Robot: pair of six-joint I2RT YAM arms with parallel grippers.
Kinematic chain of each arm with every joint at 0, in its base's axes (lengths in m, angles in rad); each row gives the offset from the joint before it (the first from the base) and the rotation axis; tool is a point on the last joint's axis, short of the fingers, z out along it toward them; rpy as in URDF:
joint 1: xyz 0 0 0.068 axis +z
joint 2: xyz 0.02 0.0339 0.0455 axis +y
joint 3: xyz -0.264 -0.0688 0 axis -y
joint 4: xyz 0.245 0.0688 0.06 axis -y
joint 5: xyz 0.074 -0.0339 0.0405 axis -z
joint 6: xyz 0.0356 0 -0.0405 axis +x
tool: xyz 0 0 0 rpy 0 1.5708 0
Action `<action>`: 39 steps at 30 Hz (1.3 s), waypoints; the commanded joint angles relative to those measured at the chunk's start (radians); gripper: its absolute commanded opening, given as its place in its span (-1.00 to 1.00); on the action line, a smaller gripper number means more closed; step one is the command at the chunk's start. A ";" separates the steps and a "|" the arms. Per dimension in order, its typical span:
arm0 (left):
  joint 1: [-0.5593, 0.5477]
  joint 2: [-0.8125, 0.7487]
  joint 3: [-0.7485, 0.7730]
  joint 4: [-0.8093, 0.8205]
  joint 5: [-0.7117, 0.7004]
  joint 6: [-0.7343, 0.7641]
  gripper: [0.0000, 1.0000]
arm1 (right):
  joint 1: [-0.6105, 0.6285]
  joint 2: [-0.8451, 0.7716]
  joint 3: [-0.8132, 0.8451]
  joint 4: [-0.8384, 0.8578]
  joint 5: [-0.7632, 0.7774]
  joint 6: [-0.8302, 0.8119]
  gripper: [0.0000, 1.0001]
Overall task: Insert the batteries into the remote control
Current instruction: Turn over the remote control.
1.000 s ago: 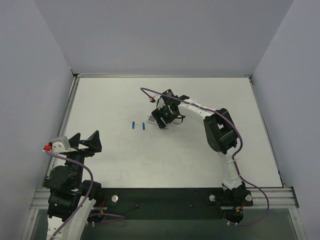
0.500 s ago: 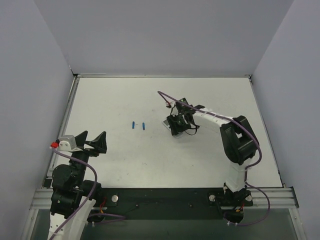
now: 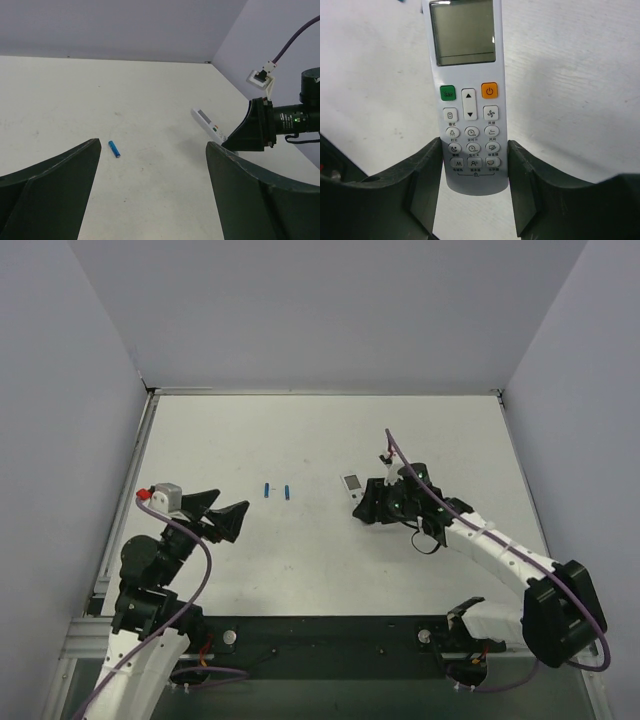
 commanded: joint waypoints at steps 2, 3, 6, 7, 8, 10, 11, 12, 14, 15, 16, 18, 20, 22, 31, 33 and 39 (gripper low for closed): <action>-0.007 0.169 0.018 0.297 0.229 -0.135 0.95 | 0.031 -0.174 -0.049 0.214 -0.152 0.131 -0.98; -0.010 0.197 0.021 0.323 0.250 -0.161 0.95 | 0.040 -0.192 -0.062 0.261 -0.202 0.160 -0.98; -0.050 0.289 0.032 0.418 0.286 -0.187 0.94 | 0.054 -0.244 -0.102 0.393 -0.297 0.206 -0.98; -0.064 0.309 0.031 0.470 0.287 -0.198 0.94 | 0.058 -0.258 -0.108 0.421 -0.342 0.243 -0.98; -0.083 0.343 0.031 0.499 0.286 -0.202 0.94 | 0.063 -0.271 -0.113 0.475 -0.366 0.257 -0.98; -0.148 0.381 0.032 0.571 0.277 -0.210 0.94 | 0.075 -0.282 -0.119 0.520 -0.419 0.283 -0.98; -0.172 0.421 0.038 0.590 0.272 -0.213 0.94 | 0.080 -0.287 -0.119 0.549 -0.452 0.295 -0.98; -0.211 0.444 0.049 0.608 0.271 -0.222 0.95 | 0.086 -0.288 -0.121 0.566 -0.471 0.303 -0.98; -0.248 0.507 0.061 0.662 0.267 -0.238 0.95 | 0.097 -0.293 -0.124 0.617 -0.504 0.328 -0.98; -0.260 0.527 0.066 0.685 0.266 -0.257 0.95 | 0.098 -0.291 -0.125 0.629 -0.512 0.335 -0.98; -0.286 0.542 0.064 0.731 0.251 -0.271 0.94 | 0.103 -0.291 -0.125 0.642 -0.520 0.340 -0.97; -0.301 0.575 0.052 0.774 0.223 -0.320 0.94 | 0.106 -0.290 -0.122 0.662 -0.541 0.349 -0.97; -0.327 0.596 0.032 0.869 0.189 -0.359 0.94 | 0.112 -0.285 -0.121 0.677 -0.554 0.351 -0.97; -0.347 0.613 0.027 0.929 0.179 -0.386 0.95 | 0.115 -0.281 -0.118 0.694 -0.580 0.363 -0.97; -0.432 0.697 0.031 0.993 0.105 -0.414 0.93 | 0.141 -0.262 -0.107 0.741 -0.604 0.378 -0.96; -0.438 0.714 0.027 1.015 0.102 -0.442 0.93 | 0.146 -0.255 -0.101 0.738 -0.612 0.375 -0.97; -0.469 0.719 0.006 1.053 0.037 -0.477 0.46 | 0.158 -0.236 -0.110 0.741 -0.603 0.365 -0.92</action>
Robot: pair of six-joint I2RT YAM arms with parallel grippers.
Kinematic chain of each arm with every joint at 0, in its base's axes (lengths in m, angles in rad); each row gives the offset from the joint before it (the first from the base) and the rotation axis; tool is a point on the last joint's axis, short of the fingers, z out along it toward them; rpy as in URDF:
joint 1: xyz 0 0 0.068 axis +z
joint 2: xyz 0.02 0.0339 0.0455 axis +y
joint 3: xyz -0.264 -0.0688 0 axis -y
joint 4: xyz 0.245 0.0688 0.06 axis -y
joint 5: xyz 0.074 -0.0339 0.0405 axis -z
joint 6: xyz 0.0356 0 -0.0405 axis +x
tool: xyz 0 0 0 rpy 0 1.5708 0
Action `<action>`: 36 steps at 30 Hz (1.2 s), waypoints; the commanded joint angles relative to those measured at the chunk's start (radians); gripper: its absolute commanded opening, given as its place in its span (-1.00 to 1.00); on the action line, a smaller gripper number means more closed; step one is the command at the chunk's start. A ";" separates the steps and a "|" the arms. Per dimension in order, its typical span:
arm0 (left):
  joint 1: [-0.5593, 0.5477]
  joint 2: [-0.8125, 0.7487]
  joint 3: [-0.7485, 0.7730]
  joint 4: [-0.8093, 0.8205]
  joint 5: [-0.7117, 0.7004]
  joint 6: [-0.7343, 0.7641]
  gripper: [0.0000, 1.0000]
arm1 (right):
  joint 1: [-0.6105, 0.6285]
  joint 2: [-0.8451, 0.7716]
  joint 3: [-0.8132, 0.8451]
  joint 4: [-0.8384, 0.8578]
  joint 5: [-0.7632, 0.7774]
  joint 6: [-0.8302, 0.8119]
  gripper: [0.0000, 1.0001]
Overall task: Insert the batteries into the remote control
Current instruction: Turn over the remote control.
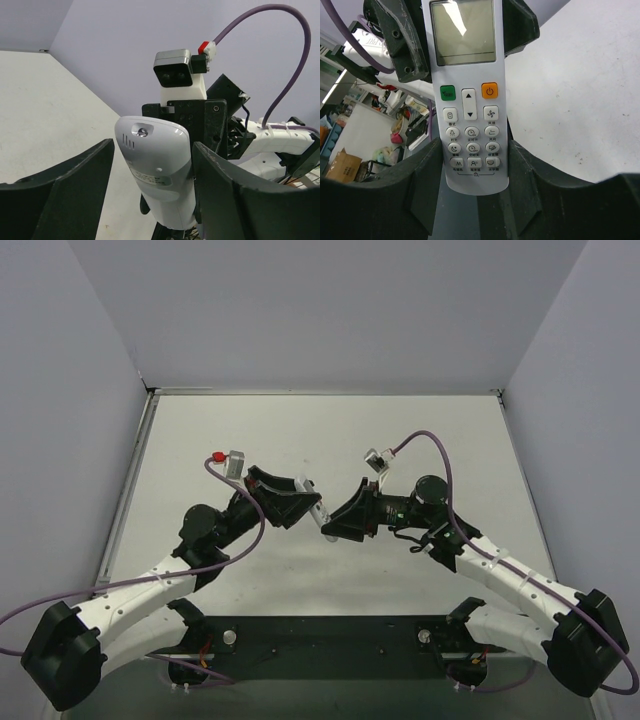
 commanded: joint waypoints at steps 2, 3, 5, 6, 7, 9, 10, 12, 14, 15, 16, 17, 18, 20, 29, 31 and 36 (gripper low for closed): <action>-0.032 -0.012 -0.010 0.097 -0.068 -0.038 0.27 | 0.013 0.006 0.003 0.104 -0.018 -0.020 -0.86; -0.035 -0.014 -0.013 0.091 -0.076 -0.036 -0.03 | 0.015 0.008 0.002 0.104 -0.009 -0.026 -0.84; -0.047 -0.035 -0.016 0.045 -0.117 -0.032 -0.31 | 0.015 0.003 -0.004 0.084 0.006 -0.039 -0.70; -0.052 -0.044 -0.016 -0.001 -0.142 -0.021 -0.54 | 0.016 0.000 -0.003 0.067 0.032 -0.063 -0.59; -0.062 -0.055 -0.013 -0.030 -0.166 -0.015 -0.65 | 0.019 -0.009 -0.001 0.045 0.047 -0.082 -0.37; -0.092 -0.083 -0.001 -0.151 -0.264 -0.004 -0.84 | 0.036 -0.025 0.009 -0.060 0.140 -0.170 -0.16; -0.102 -0.092 0.018 -0.200 -0.286 -0.004 -0.96 | 0.048 -0.047 0.009 -0.094 0.182 -0.210 -0.02; -0.136 -0.112 0.044 -0.346 -0.416 -0.010 -1.00 | 0.102 -0.074 0.020 -0.203 0.265 -0.282 0.14; -0.173 -0.116 0.074 -0.418 -0.488 -0.021 -1.00 | 0.146 -0.109 0.025 -0.278 0.414 -0.393 0.25; -0.184 -0.116 0.081 -0.464 -0.540 -0.023 -1.00 | 0.194 -0.118 0.026 -0.294 0.466 -0.427 0.27; -0.194 -0.112 0.087 -0.478 -0.561 -0.027 -1.00 | 0.214 -0.132 0.026 -0.315 0.548 -0.471 0.28; -0.202 -0.110 0.096 -0.492 -0.576 -0.035 -1.00 | 0.235 -0.137 0.026 -0.323 0.596 -0.493 0.28; -0.214 -0.107 0.102 -0.512 -0.591 -0.047 -1.00 | 0.269 -0.140 0.025 -0.327 0.632 -0.510 0.28; -0.221 -0.096 0.111 -0.532 -0.618 -0.061 -1.00 | 0.300 -0.140 0.026 -0.341 0.720 -0.558 0.29; -0.237 -0.072 0.141 -0.577 -0.648 -0.102 -1.00 | 0.453 -0.077 0.048 -0.366 0.943 -0.675 0.12; -0.239 -0.072 0.142 -0.578 -0.648 -0.104 -1.00 | 0.464 -0.057 0.051 -0.360 0.968 -0.681 0.07; -0.240 -0.075 0.141 -0.581 -0.647 -0.112 -1.00 | 0.495 -0.025 0.055 -0.340 1.029 -0.683 -0.06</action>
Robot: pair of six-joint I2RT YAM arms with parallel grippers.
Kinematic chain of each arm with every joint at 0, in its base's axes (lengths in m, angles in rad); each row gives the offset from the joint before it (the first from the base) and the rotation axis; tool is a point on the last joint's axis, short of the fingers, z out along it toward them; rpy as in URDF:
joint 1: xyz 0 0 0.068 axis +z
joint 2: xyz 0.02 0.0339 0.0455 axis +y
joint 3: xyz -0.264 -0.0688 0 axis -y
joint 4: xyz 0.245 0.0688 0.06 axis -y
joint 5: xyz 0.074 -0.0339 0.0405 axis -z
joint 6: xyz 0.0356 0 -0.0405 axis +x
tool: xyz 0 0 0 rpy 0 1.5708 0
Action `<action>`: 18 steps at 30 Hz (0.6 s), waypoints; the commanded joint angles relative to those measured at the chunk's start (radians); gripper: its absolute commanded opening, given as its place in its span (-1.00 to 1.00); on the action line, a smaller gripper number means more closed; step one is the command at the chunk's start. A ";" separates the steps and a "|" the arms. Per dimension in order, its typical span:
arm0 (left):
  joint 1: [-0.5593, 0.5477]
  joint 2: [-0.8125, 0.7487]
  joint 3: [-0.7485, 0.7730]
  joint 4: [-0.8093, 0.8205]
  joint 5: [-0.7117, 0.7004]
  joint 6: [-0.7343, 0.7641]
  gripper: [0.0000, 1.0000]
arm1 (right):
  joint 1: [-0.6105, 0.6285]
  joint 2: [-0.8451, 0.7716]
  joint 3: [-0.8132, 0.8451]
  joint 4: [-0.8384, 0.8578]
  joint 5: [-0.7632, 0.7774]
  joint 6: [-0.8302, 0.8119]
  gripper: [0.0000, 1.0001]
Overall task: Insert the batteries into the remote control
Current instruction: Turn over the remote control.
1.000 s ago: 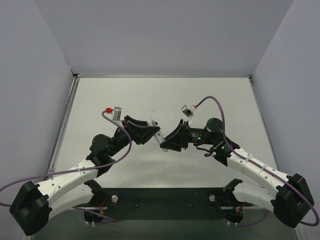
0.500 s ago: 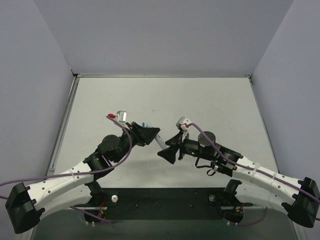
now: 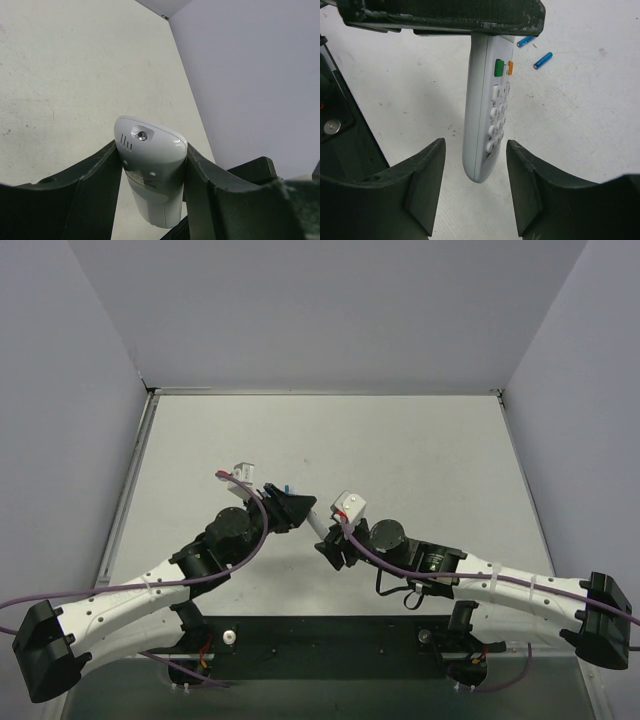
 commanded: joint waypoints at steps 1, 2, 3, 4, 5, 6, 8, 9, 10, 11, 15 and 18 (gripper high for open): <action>-0.006 -0.008 0.056 0.024 -0.016 -0.016 -1.00 | 0.029 0.030 0.047 0.049 0.123 -0.030 -0.16; -0.004 -0.009 0.056 0.021 -0.016 -0.019 -1.00 | 0.034 0.035 0.049 0.054 0.134 -0.029 -0.20; -0.006 -0.009 0.054 0.024 -0.016 -0.019 -1.00 | 0.037 0.041 0.050 0.059 0.138 -0.030 -0.24; -0.006 -0.012 0.053 0.026 -0.016 -0.020 -1.00 | 0.038 0.056 0.056 0.051 0.147 -0.021 -0.34; -0.006 -0.014 0.049 0.027 -0.014 -0.022 -1.00 | 0.040 0.062 0.064 0.042 0.151 -0.018 -0.44; -0.004 -0.017 0.048 0.033 -0.014 -0.022 -1.00 | 0.043 0.067 0.076 0.033 0.152 -0.013 -0.53; -0.004 -0.025 0.042 0.038 -0.013 -0.022 -0.71 | 0.043 0.068 0.082 0.025 0.151 -0.001 -0.83; -0.006 -0.031 0.033 0.045 -0.013 -0.019 -0.56 | 0.044 0.067 0.081 0.025 0.152 0.006 -0.92; -0.003 -0.040 0.027 0.053 -0.011 -0.016 -0.42 | 0.044 0.059 0.084 0.020 0.152 0.011 -1.00; -0.003 -0.046 0.020 0.061 -0.011 -0.001 -0.11 | 0.043 0.055 0.087 0.017 0.148 0.023 -1.00; 0.014 -0.092 -0.023 0.124 0.022 0.058 0.63 | 0.031 0.018 0.101 -0.015 0.099 0.068 -1.00; 0.071 -0.144 -0.065 0.176 0.107 0.093 0.84 | -0.012 -0.016 0.099 -0.021 -0.002 0.129 -1.00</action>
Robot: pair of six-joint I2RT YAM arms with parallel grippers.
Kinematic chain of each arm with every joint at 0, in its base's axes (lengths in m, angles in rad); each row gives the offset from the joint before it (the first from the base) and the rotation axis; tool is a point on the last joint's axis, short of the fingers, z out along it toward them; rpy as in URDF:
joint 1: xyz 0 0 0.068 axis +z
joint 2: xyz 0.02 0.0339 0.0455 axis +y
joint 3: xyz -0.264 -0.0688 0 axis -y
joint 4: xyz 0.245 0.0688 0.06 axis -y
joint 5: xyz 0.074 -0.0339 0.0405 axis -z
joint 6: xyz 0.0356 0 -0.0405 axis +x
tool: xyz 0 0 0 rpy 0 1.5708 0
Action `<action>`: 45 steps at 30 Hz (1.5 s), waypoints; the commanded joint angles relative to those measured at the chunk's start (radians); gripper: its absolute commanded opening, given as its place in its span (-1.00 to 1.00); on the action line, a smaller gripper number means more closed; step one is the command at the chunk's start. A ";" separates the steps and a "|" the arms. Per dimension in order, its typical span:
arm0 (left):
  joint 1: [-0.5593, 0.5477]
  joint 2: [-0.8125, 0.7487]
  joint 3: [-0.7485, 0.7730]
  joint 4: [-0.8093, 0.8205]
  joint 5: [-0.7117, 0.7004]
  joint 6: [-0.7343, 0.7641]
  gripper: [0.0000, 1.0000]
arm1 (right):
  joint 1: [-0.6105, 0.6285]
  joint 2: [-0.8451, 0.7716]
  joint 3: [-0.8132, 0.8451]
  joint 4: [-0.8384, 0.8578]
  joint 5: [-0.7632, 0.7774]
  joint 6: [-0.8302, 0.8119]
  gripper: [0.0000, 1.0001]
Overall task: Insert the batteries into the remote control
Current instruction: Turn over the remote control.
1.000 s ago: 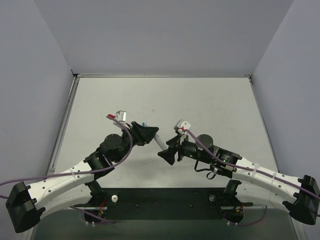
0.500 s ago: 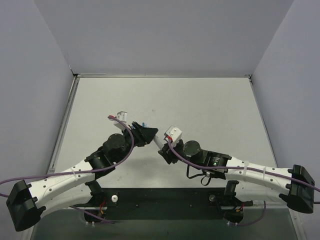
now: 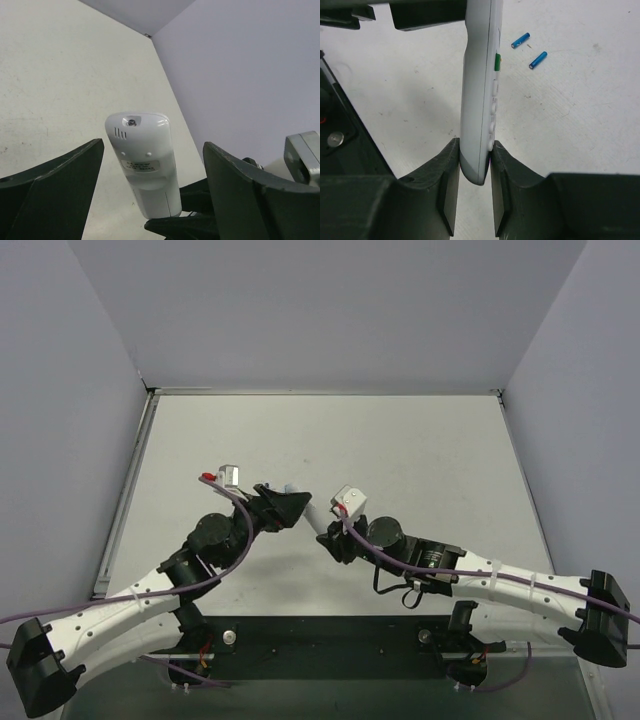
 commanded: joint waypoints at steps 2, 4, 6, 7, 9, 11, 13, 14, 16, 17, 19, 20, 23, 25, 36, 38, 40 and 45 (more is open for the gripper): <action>0.128 -0.105 -0.068 0.163 0.159 0.067 0.88 | -0.089 -0.077 0.041 0.009 -0.164 0.127 -1.00; 0.196 -0.139 -0.107 0.252 0.292 0.052 0.89 | -0.123 -0.093 0.040 0.020 -0.277 0.171 -1.00; 0.288 -0.150 -0.156 0.350 0.425 0.014 0.89 | -0.164 -0.102 0.040 0.029 -0.341 0.204 -1.00; 0.311 -0.147 -0.167 0.381 0.463 0.001 0.89 | -0.178 -0.104 0.040 0.041 -0.409 0.225 -1.00; 0.362 -0.134 -0.190 0.477 0.539 -0.031 0.89 | -0.196 -0.104 0.035 0.064 -0.469 0.244 -1.00; 0.373 -0.105 -0.200 0.539 0.601 -0.071 0.89 | -0.201 -0.102 0.030 0.107 -0.529 0.283 -1.00; 0.374 -0.076 -0.219 0.626 0.621 -0.100 0.89 | -0.215 -0.101 0.021 0.154 -0.569 0.311 -1.00; 0.374 -0.065 -0.223 0.680 0.627 -0.127 0.89 | -0.218 -0.099 0.018 0.168 -0.591 0.339 -1.00; 0.374 -0.026 -0.230 0.735 0.647 -0.151 0.89 | -0.227 -0.093 0.017 0.200 -0.615 0.357 -1.00; 0.374 -0.010 -0.231 0.766 0.674 -0.170 0.89 | -0.230 -0.088 0.017 0.210 -0.631 0.368 -1.00; 0.374 0.031 -0.230 0.850 0.697 -0.192 0.88 | -0.233 -0.076 0.018 0.240 -0.666 0.395 -1.00; 0.374 0.042 -0.230 0.872 0.707 -0.212 0.88 | -0.238 -0.073 0.017 0.256 -0.677 0.406 -1.00; 0.368 0.074 -0.236 0.962 0.708 -0.246 0.84 | -0.243 -0.055 0.014 0.302 -0.707 0.440 -1.00; 0.360 0.089 -0.236 0.994 0.710 -0.253 0.82 | -0.243 -0.039 0.014 0.325 -0.721 0.460 -1.00; 0.307 0.096 -0.226 1.022 0.696 -0.235 0.65 | -0.246 -0.016 0.006 0.382 -0.740 0.498 -1.00; 0.307 0.087 -0.228 1.012 0.687 -0.234 0.56 | -0.246 -0.013 0.001 0.385 -0.743 0.503 -1.00; 0.307 0.073 -0.234 1.002 0.676 -0.232 0.43 | -0.250 -0.012 -0.002 0.394 -0.746 0.511 -1.00; 0.308 0.028 -0.246 0.940 0.621 -0.206 -0.23 | -0.253 -0.002 -0.002 0.386 -0.757 0.512 -1.00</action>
